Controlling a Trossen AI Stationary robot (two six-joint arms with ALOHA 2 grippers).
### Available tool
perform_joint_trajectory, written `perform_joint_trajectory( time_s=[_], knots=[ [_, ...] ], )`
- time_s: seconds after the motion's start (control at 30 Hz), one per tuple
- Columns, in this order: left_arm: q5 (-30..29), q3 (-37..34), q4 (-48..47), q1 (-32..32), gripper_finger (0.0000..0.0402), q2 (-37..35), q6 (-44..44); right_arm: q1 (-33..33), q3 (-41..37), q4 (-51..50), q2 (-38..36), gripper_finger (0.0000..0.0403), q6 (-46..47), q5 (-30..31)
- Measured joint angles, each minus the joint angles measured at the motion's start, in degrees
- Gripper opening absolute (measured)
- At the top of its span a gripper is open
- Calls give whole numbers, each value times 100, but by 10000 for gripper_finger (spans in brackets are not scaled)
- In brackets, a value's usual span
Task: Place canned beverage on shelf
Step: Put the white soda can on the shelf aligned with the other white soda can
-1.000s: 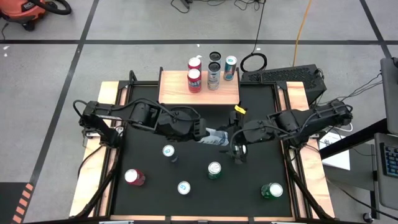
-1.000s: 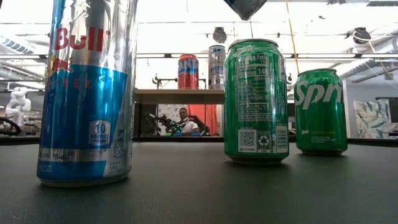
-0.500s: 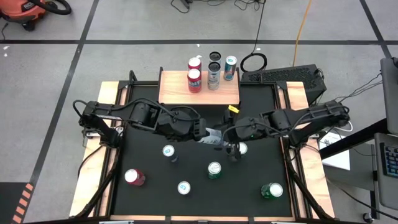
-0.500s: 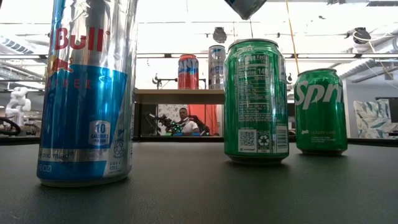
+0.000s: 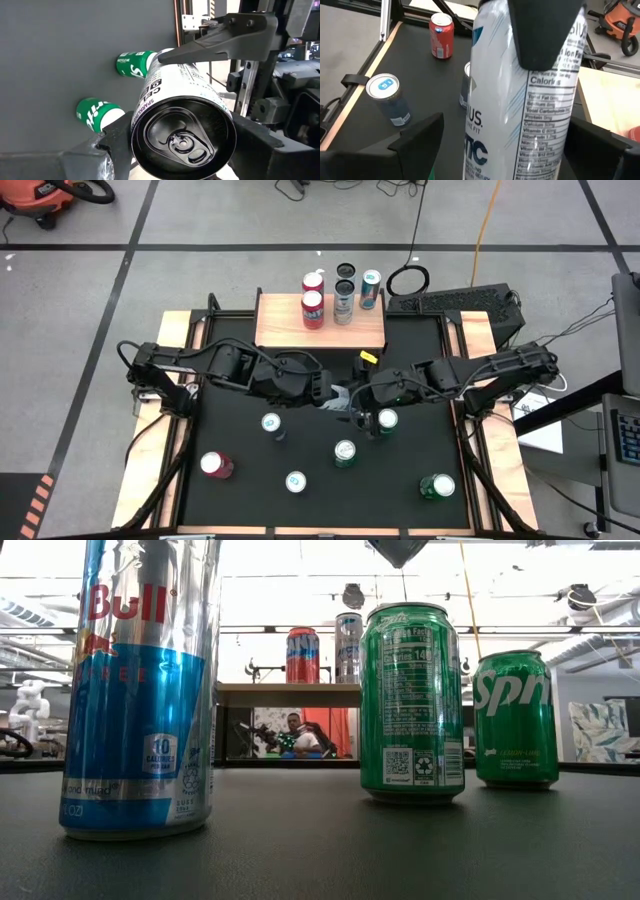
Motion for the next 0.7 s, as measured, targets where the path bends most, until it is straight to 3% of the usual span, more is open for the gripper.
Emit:
perform_joint_trajectory(
  time_s=[0.13, 0.5, 0.7],
  knots=[
    [0, 0, 4, 0, 251, 0, 17, 0, 0, 59, 0, 348, 0, -11],
    [2, -2, -16, 0, 251, 0, 205, -4, 0, 76, 0, 262, 2, -1],
    [-2, -2, -22, 2, 251, 0, 279, -33, 0, 73, 0, 251, 28, 0]
  ],
)
